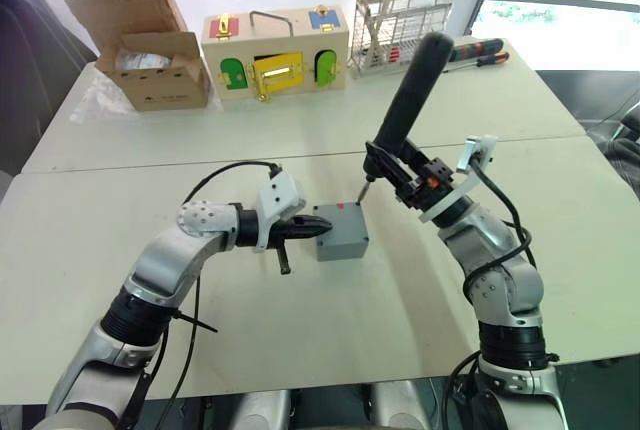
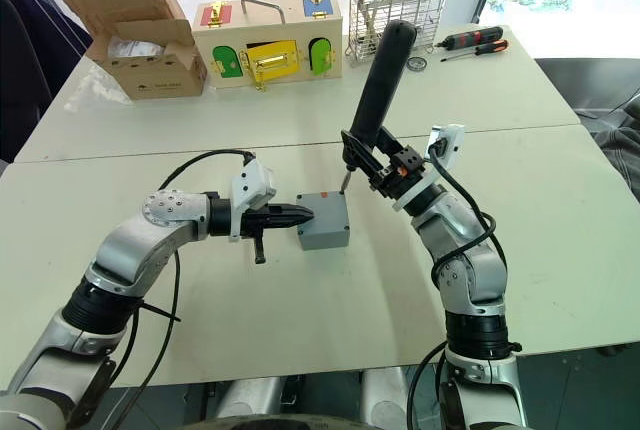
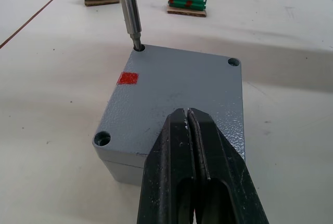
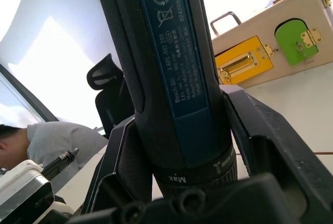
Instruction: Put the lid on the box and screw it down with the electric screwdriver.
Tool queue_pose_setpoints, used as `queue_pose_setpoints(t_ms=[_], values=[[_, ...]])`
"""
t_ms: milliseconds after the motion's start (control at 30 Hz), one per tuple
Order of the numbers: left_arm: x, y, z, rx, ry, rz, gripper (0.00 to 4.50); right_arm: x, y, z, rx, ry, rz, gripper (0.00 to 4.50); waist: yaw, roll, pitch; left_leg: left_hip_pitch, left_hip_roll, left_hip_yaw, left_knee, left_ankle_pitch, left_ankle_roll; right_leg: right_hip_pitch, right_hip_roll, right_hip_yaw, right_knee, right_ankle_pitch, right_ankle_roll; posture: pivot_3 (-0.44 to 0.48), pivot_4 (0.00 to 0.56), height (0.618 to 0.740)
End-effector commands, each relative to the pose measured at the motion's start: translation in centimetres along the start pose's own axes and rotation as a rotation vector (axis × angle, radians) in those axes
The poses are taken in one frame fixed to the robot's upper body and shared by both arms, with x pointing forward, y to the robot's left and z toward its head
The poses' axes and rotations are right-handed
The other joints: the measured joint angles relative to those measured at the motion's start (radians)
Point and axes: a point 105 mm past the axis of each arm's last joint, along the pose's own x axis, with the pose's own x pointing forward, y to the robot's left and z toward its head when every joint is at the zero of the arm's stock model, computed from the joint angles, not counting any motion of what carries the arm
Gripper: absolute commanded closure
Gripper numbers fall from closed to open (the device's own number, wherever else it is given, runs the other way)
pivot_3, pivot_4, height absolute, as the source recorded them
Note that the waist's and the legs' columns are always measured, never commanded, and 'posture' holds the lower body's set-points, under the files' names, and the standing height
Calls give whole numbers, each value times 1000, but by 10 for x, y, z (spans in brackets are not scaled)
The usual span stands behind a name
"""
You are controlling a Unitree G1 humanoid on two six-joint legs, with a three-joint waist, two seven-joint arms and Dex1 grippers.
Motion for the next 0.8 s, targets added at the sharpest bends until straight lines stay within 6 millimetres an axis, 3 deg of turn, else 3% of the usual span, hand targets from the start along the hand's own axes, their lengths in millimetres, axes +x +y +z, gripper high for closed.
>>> queue_pose_setpoints(t_ms=[33,367,633,800], values=[[2,-4,-1,11,6,-9,4500,1,5,-4,-12,21,25,2636,0,0,0,1,0,0,0,0,0,1,0,0,0,0,0,0,150,734],[2,-9,-6,-3,23,-20,4500,-10,45,-31,-123,215,273,2636,-2,-1,-3,10,0,1,-2,-3,5,10,0,0,-2,-1,1,0,150,734],[4,-15,-12,-11,33,-22,4500,-15,37,-59,-150,331,227,2636,-2,-6,-22,12,1,0,-4,-4,5,11,1,0,-3,-1,0,0,150,734],[5,-17,-13,-13,35,-18,4500,-15,36,-63,-125,341,220,2636,0,-7,-28,17,1,0,-5,-7,10,15,1,0,-5,-1,0,0,150,734]])
